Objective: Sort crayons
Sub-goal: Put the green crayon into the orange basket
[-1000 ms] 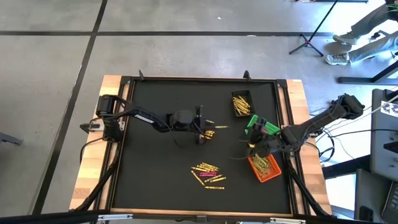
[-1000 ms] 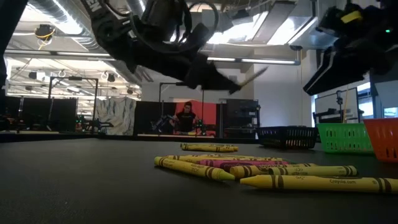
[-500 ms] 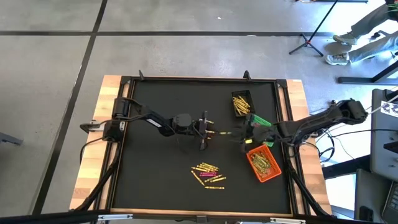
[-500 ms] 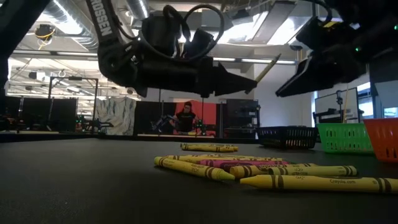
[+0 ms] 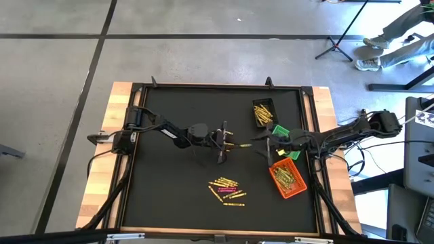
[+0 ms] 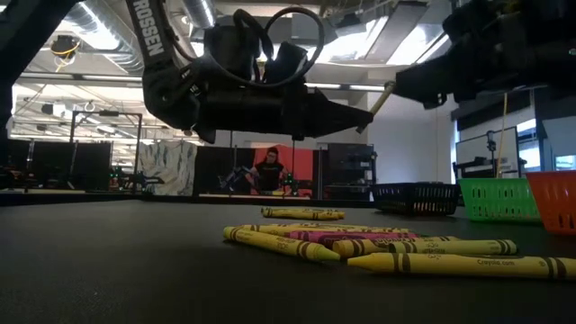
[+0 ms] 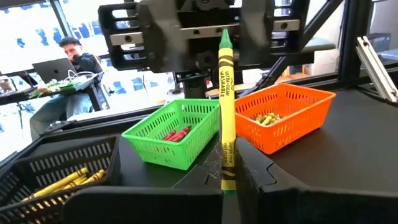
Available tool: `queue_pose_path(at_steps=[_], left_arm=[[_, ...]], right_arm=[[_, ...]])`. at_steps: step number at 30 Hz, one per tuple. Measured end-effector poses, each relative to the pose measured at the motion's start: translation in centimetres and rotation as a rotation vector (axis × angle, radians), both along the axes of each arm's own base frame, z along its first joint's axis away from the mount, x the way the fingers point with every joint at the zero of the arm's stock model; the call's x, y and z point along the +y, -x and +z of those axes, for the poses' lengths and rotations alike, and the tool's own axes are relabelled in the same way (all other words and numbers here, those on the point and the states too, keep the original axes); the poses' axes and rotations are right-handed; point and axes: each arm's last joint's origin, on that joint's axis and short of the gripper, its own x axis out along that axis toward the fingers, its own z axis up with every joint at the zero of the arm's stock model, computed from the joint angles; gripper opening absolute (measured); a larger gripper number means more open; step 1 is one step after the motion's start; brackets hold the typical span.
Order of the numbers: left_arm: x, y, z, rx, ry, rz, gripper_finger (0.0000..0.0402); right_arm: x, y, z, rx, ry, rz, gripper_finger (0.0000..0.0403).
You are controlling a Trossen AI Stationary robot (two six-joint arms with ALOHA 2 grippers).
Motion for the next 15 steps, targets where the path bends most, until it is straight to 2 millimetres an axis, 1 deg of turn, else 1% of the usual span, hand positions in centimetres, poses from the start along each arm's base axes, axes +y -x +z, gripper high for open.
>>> queue_pose_path(at_steps=[4, 7, 9, 15], left_arm=[[-0.06, -0.02, 0.37, -0.036, 0.008, 0.003, 0.0001], [-0.07, -0.02, 0.69, -0.067, 0.022, 0.000, 0.0001], [-0.07, -0.02, 0.75, -0.073, 0.023, 0.000, 0.0001], [-0.09, -0.02, 0.76, -0.075, 0.021, 0.002, 0.0001]], right_arm=[[0.15, -0.15, 0.35, -0.017, 0.015, 0.046, 0.0201], [0.13, -0.16, 0.39, -0.020, 0.033, 0.041, 0.0186], [0.14, -0.18, 0.49, -0.031, 0.040, 0.042, 0.0163], [0.19, -0.68, 0.52, -0.057, 0.063, 0.043, 0.0070]])
